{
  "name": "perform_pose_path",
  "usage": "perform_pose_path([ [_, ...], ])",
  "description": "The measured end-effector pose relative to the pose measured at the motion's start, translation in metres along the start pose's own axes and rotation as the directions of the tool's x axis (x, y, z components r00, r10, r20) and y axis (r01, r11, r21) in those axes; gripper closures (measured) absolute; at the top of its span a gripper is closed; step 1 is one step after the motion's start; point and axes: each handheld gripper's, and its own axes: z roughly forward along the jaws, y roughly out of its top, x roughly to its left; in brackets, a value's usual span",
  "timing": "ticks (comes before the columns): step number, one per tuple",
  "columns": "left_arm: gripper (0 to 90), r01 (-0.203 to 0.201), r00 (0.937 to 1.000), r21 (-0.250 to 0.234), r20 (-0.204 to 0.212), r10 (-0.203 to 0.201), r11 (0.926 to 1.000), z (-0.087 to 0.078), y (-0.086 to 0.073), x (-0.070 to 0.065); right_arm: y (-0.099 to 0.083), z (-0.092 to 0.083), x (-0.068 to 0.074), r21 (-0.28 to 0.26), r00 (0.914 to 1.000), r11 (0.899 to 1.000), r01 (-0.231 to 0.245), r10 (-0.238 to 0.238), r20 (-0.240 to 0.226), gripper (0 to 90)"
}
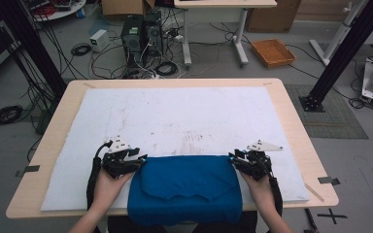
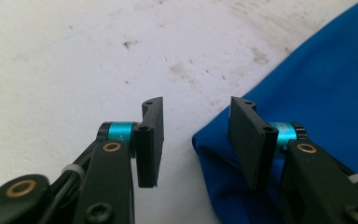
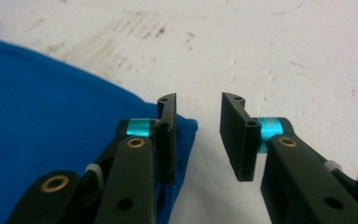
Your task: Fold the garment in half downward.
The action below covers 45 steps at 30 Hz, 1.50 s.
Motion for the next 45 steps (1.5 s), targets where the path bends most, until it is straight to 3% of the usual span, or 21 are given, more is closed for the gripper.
perform_pose_path([
  [4, 50.8, 0.026, 0.9992, 0.016, 0.030, -0.027, 0.9995, 0.005, 0.002, 0.002, 0.003, 0.004, -0.002, 0.005, 0.9986, 0.999, -0.044, 0.044, -0.030, 58.4],
  [8, 50.7, 0.017, 0.9986, 0.104, 0.048, -0.022, 0.9945, 0.015, -0.001, -0.001, -0.001, 0.016, -0.001, 0.082, 0.9968, 0.995, -0.055, 0.059, -0.054, 61.0],
  [9, 51.3, 0.018, 0.9986, 0.100, 0.047, -0.023, 0.9949, 0.015, -0.002, -0.001, -0.003, 0.017, -0.001, 0.099, 0.9959, 0.994, -0.055, 0.062, -0.066, 64.5],
  [10, 53.4, 0.011, 0.9988, 0.094, 0.046, -0.015, 0.9955, 0.015, -0.003, -0.001, -0.003, 0.017, 0.000, 0.099, 0.9961, 0.994, -0.043, 0.050, -0.072, 69.5],
  [12, 67.2, 0.019, 0.9942, 0.094, 0.104, -0.029, 0.9954, 0.014, -0.004, 0.000, -0.002, 0.015, 0.001, 0.104, 0.9952, 0.994, -0.034, 0.044, -0.088, 77.1],
  [15, 80.3, -0.025, 0.9952, 0.088, 0.097, 0.016, 0.9958, 0.013, -0.003, -0.005, -0.003, 0.013, 0.002, 0.097, 0.9951, 0.995, -0.016, 0.026, -0.096, 84.0],
  [17, 81.7, -0.047, 0.9951, 0.084, 0.091, 0.040, 0.9953, 0.013, -0.003, -0.006, -0.003, 0.012, 0.002, 0.084, 0.9956, 0.996, -0.008, 0.015, -0.092, 84.7],
  [22, 82.6, -0.047, 0.9939, 0.068, 0.103, 0.040, 0.9966, 0.014, 0.000, -0.002, 0.002, 0.012, -0.002, 0.059, 0.9957, 0.998, 0.013, -0.008, -0.093, 84.8],
  [30, 82.8, -0.084, 0.9947, 0.039, 0.064, 0.081, 0.9957, 0.023, 0.025, 0.013, 0.022, 0.028, -0.012, 0.039, 0.9969, 0.998, 0.058, -0.056, -0.054, 84.8],
  [39, 82.7, -0.064, 0.9979, 0.027, 0.012, 0.063, 0.9976, 0.048, 0.044, 0.031, 0.050, 0.049, -0.031, 0.042, 0.9976, 0.997, 0.068, -0.068, -0.012, 84.8],
  [43, 82.7, -0.041, 0.9991, 0.029, -0.005, 0.041, 0.9987, 0.060, 0.051, 0.042, 0.058, 0.060, -0.038, 0.053, 0.9988, 0.997, 0.049, -0.050, 0.003, 84.8],
  [45, 82.7, -0.048, 0.9987, 0.025, -0.015, 0.048, 0.9985, 0.065, 0.053, 0.046, 0.062, 0.064, -0.041, 0.046, 0.9989, 0.998, 0.046, -0.046, 0.009, 84.8],
])
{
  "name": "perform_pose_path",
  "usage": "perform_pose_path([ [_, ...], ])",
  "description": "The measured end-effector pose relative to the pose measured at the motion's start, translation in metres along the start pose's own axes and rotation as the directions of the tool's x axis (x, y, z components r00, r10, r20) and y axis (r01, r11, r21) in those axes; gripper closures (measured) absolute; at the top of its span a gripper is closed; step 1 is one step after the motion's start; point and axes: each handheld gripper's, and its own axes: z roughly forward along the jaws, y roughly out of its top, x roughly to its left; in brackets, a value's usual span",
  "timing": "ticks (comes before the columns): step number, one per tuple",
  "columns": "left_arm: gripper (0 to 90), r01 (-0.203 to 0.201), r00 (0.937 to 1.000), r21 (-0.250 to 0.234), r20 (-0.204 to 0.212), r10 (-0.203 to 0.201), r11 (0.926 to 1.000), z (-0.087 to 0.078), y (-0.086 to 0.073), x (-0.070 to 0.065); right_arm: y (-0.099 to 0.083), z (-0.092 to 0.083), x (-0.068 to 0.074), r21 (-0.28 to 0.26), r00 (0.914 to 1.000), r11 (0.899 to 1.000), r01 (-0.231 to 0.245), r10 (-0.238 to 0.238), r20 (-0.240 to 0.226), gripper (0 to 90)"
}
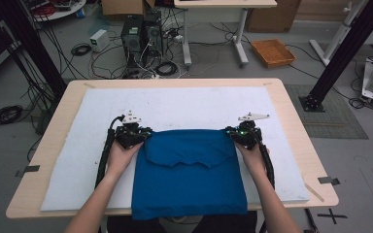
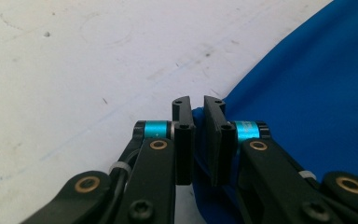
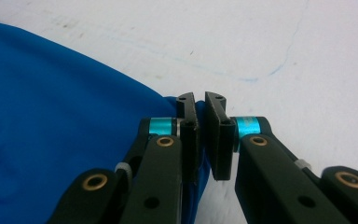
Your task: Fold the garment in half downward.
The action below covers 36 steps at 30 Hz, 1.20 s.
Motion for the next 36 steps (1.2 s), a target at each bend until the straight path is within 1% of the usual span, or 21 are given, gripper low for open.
perform_pose_path([
  [2, 82.7, 0.005, 1.0000, 0.011, 0.002, -0.006, 0.9999, 0.005, 0.003, 0.004, 0.002, 0.003, -0.002, -0.012, 1.0000, 1.000, -0.005, 0.005, 0.006, 84.7],
  [3, 82.6, 0.004, 1.0000, 0.011, -0.002, -0.004, 0.9999, 0.008, 0.004, 0.005, 0.003, 0.005, -0.004, -0.006, 1.0000, 1.000, -0.006, 0.006, 0.007, 84.7],
  [5, 82.6, -0.008, 1.0000, 0.019, -0.006, 0.008, 0.9998, 0.011, 0.006, 0.008, 0.005, 0.009, -0.005, -0.003, 0.9999, 1.000, -0.006, 0.006, 0.014, 84.7],
  [7, 82.6, -0.021, 0.9997, 0.010, -0.016, 0.021, 0.9997, 0.013, 0.008, 0.008, 0.005, 0.011, -0.007, -0.006, 0.9998, 1.000, -0.011, 0.011, 0.016, 84.7],
  [8, 82.6, -0.020, 0.9996, 0.004, -0.018, 0.021, 0.9998, 0.014, 0.007, 0.008, 0.006, 0.011, -0.007, -0.007, 0.9997, 1.000, -0.014, 0.014, 0.018, 84.7],
  [12, 82.5, -0.016, 0.9997, 0.017, -0.017, 0.016, 0.9997, 0.015, 0.006, 0.010, 0.007, 0.014, -0.008, -0.003, 0.9997, 1.000, -0.012, 0.012, 0.023, 84.7],
  [16, 82.0, -0.016, 0.9996, 0.008, -0.021, 0.016, 0.9998, 0.015, 0.006, 0.009, 0.008, 0.015, -0.007, -0.002, 0.9996, 1.000, 0.003, -0.003, 0.030, 84.3],
  [23, 82.3, -0.016, 0.9994, -0.002, -0.032, 0.016, 0.9999, 0.017, 0.006, 0.012, 0.009, 0.016, -0.006, 0.000, 0.9992, 1.000, 0.007, -0.007, 0.039, 84.3],
  [26, 82.3, -0.008, 0.9993, 0.004, -0.037, 0.008, 1.0000, 0.017, 0.006, 0.012, 0.010, 0.017, -0.006, -0.001, 0.9991, 1.000, 0.011, -0.011, 0.041, 84.2],
  [27, 82.0, -0.011, 0.9993, 0.006, -0.035, 0.011, 0.9999, 0.017, 0.006, 0.012, 0.010, 0.018, -0.006, -0.002, 0.9991, 1.000, 0.014, -0.014, 0.039, 83.5],
  [28, 80.7, -0.011, 0.9989, 0.002, -0.045, 0.011, 0.9999, 0.016, 0.006, 0.011, 0.010, 0.018, -0.005, -0.001, 0.9990, 1.000, 0.013, -0.013, 0.043, 81.5],
  [29, 75.8, -0.014, 0.9977, 0.002, -0.067, 0.014, 0.9999, 0.015, 0.008, 0.011, 0.010, 0.018, -0.005, 0.000, 0.9989, 1.000, 0.013, -0.013, 0.046, 80.0],
  [30, 66.8, 0.000, 0.9965, -0.003, -0.084, 0.000, 1.0000, 0.013, 0.008, 0.010, 0.010, 0.017, -0.005, -0.001, 0.9987, 1.000, 0.017, -0.017, 0.049, 78.0],
  [31, 60.9, 0.013, 0.9964, -0.007, -0.083, -0.014, 0.9999, 0.009, 0.009, 0.011, 0.010, 0.015, -0.005, -0.005, 0.9986, 1.000, 0.012, -0.012, 0.051, 75.7],
  [33, 57.6, 0.038, 0.9963, -0.028, -0.077, -0.040, 0.9989, 0.001, 0.009, 0.011, 0.009, 0.010, -0.005, -0.027, 0.9985, 1.000, 0.009, -0.007, 0.054, 74.1],
  [36, 54.4, 0.057, 0.9965, -0.051, -0.058, -0.060, 0.9970, -0.016, 0.007, 0.009, 0.006, -0.002, -0.003, -0.053, 0.9986, 0.999, 0.001, 0.002, 0.053, 69.0],
])
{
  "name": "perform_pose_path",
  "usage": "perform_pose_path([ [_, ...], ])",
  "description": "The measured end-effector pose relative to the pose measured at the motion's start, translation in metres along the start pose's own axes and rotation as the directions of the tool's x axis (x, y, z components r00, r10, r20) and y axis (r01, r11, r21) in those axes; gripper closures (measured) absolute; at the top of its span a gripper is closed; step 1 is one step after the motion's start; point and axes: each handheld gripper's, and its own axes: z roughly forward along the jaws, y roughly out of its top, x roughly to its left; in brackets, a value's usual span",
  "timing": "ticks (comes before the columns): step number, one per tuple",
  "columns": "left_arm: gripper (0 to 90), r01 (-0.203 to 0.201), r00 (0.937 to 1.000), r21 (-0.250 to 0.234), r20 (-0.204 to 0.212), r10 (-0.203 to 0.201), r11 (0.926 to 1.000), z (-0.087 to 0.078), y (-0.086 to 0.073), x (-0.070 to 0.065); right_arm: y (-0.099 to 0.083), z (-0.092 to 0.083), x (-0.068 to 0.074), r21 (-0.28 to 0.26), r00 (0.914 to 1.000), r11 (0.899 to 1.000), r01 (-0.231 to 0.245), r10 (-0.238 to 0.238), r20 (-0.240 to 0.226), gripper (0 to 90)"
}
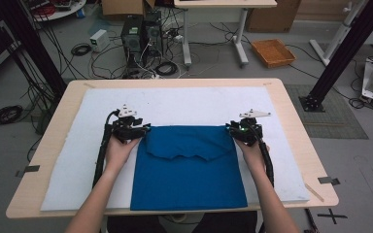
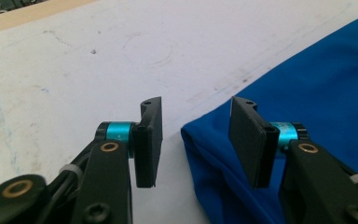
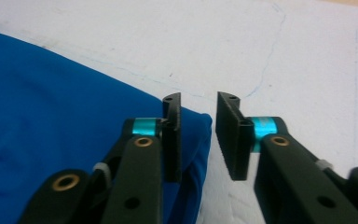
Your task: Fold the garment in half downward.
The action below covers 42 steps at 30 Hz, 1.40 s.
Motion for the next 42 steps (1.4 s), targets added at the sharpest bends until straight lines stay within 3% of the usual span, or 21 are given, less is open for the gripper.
perform_pose_path([
  [7, 49.6, 0.048, 0.9971, 0.026, 0.058, -0.050, 0.9985, -0.032, -0.024, -0.013, -0.014, -0.023, 0.011, -0.021, 0.9999, 1.000, 0.015, -0.016, -0.005, 62.3],
  [11, 48.7, 0.048, 0.9955, 0.022, 0.081, -0.050, 0.9986, -0.042, -0.033, -0.023, -0.021, -0.035, 0.019, -0.031, 0.9998, 0.999, 0.012, -0.012, -0.014, 59.9],
  [16, 50.3, 0.066, 0.9911, 0.040, 0.114, -0.070, 0.9970, -0.040, -0.039, -0.030, -0.031, -0.044, 0.025, -0.038, 0.9999, 0.999, 0.010, -0.010, -0.013, 55.7],
  [19, 60.0, 0.083, 0.9862, 0.065, 0.138, -0.092, 0.9944, -0.033, -0.040, -0.029, -0.039, -0.045, 0.023, -0.032, 0.9999, 0.999, -0.010, 0.010, -0.012, 55.7],
  [22, 63.0, 0.133, 0.9775, 0.075, 0.155, -0.143, 0.9883, -0.028, -0.041, -0.026, -0.043, -0.046, 0.017, -0.020, 0.9987, 0.999, -0.045, 0.045, -0.023, 55.7],
  [23, 63.0, 0.166, 0.9697, 0.081, 0.168, -0.178, 0.9828, -0.027, -0.041, -0.024, -0.043, -0.046, 0.015, -0.022, 0.9984, 0.998, -0.051, 0.051, -0.024, 55.7],
  [25, 63.0, 0.196, 0.9628, 0.093, 0.171, -0.209, 0.9762, -0.025, -0.042, -0.022, -0.043, -0.048, 0.011, -0.031, 0.9973, 0.997, -0.069, 0.068, -0.028, 55.7],
  [30, 62.9, 0.234, 0.9522, 0.107, 0.175, -0.250, 0.9662, -0.021, -0.043, -0.020, -0.044, -0.048, 0.010, -0.033, 0.9966, 0.997, -0.077, 0.076, -0.031, 55.7],
  [34, 62.9, 0.282, 0.9349, 0.117, 0.190, -0.300, 0.9523, -0.016, -0.045, -0.015, -0.044, -0.048, 0.011, -0.033, 0.9963, 0.996, -0.078, 0.077, -0.037, 55.8],
  [38, 63.0, 0.296, 0.9273, 0.124, 0.200, -0.316, 0.9470, -0.014, -0.045, -0.015, -0.044, -0.047, 0.011, -0.035, 0.9966, 0.997, -0.074, 0.072, -0.040, 55.9],
  [42, 66.5, 0.284, 0.9267, 0.117, 0.221, -0.304, 0.9516, -0.015, -0.044, -0.017, -0.044, -0.047, 0.011, -0.033, 0.9965, 0.997, -0.075, 0.074, -0.039, 56.1],
])
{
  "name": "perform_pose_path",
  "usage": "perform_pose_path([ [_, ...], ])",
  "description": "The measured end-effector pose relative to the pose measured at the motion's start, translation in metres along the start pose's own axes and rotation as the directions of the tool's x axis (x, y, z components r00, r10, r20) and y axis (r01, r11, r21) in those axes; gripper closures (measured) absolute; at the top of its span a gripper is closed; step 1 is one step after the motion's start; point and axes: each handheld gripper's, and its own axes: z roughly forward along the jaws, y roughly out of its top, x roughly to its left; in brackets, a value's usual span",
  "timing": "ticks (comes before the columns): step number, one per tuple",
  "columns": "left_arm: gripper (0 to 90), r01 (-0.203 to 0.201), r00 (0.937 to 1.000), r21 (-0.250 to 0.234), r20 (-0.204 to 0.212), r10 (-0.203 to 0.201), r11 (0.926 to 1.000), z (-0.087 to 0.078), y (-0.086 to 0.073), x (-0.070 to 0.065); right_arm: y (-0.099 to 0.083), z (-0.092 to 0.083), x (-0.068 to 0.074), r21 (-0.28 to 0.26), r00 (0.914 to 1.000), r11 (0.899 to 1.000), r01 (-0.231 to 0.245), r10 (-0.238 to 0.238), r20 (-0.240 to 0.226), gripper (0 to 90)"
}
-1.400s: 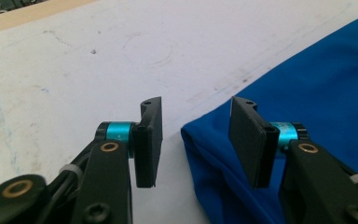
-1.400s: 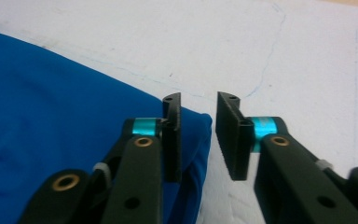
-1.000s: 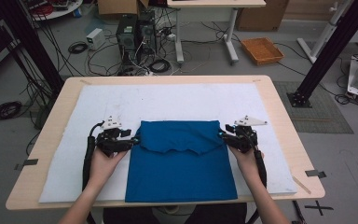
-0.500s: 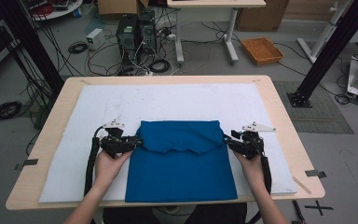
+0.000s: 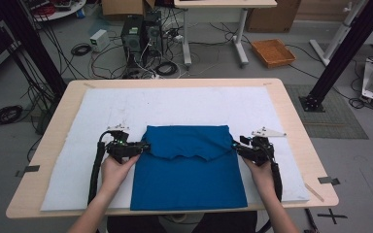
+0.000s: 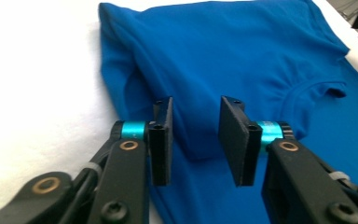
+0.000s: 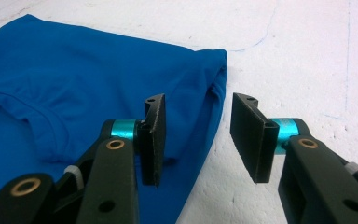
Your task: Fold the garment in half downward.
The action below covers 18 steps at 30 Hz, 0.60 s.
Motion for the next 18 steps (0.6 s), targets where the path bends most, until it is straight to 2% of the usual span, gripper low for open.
perform_pose_path([
  [6, 68.0, 0.001, 0.9998, 0.019, -0.018, 0.000, 0.9998, 0.0027, -0.0007, 0.0004, -0.0005, -0.0003, 0.0003, 0.004, 1.0000, 1.000, -0.002, 0.002, -0.006, 56.6],
  [10, 70.7, -0.005, 0.9999, 0.026, -0.012, 0.006, 0.9996, 0.0021, -0.0008, -0.0001, -0.0016, -0.0004, -0.0002, 0.009, 0.9999, 1.000, 0.004, -0.004, -0.015, 60.6],
  [15, 76.8, -0.030, 0.9995, 0.028, -0.007, 0.031, 0.9991, 0.0030, -0.0010, -0.0032, -0.0045, 0.0009, -0.0036, 0.026, 0.9981, 0.998, -0.049, 0.050, -0.035, 61.1],
  [18, 81.1, -0.049, 0.9988, 0.028, 0.000, 0.049, 0.9984, 0.0034, -0.0012, -0.0051, -0.0060, 0.0039, -0.0028, 0.053, 0.9968, 0.997, -0.060, 0.063, -0.049, 61.1],
])
